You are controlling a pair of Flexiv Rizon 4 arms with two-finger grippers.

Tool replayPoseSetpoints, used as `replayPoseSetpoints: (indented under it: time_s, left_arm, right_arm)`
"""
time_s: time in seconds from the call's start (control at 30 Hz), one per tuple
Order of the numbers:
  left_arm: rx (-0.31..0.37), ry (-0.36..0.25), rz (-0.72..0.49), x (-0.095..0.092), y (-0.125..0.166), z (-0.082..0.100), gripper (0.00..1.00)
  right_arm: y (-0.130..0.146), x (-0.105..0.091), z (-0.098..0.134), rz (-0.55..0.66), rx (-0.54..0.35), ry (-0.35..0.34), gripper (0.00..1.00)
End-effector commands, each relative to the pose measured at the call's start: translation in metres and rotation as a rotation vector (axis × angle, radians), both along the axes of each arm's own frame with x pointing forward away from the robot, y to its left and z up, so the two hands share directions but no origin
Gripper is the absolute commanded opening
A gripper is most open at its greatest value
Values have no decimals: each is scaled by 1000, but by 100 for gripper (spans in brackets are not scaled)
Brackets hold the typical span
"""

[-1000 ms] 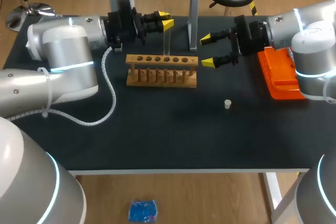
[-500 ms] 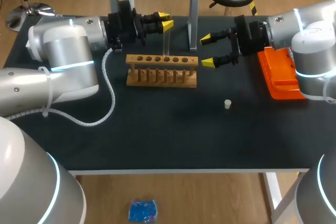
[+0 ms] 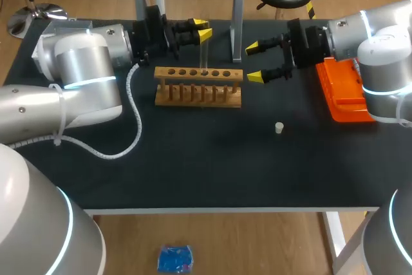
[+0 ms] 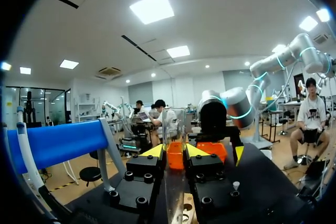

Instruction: Invert the test tube, pick up the pipette, mount the tip to pipette, aspirate from beaker and dispense into the tube, eject the tip, return the pipette, and cap with the stopper.

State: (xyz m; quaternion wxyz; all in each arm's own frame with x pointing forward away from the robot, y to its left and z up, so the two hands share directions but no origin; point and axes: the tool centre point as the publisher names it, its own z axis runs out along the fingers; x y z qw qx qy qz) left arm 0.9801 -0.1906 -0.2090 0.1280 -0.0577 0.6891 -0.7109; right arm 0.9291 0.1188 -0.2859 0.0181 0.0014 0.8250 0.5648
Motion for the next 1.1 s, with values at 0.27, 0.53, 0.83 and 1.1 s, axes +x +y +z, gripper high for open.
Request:
replayPoseSetpoints:
  time_s: [0.27,0.53,0.83,1.1]
  left_arm:
    - [2,1,15,1,1,-11,0]
    - [3,29,23,0,3,-23,0]
    - [4,38,22,4,2,-31,0]
    - [12,51,27,7,1,-42,0]
  right_arm:
    - [0,-1,0,-2,-2,-1,100]
    - [0,-1,0,-2,-2,-1,100]
    - [0,-1,0,-2,-2,-1,100]
    - [0,-1,0,-2,-2,-1,100]
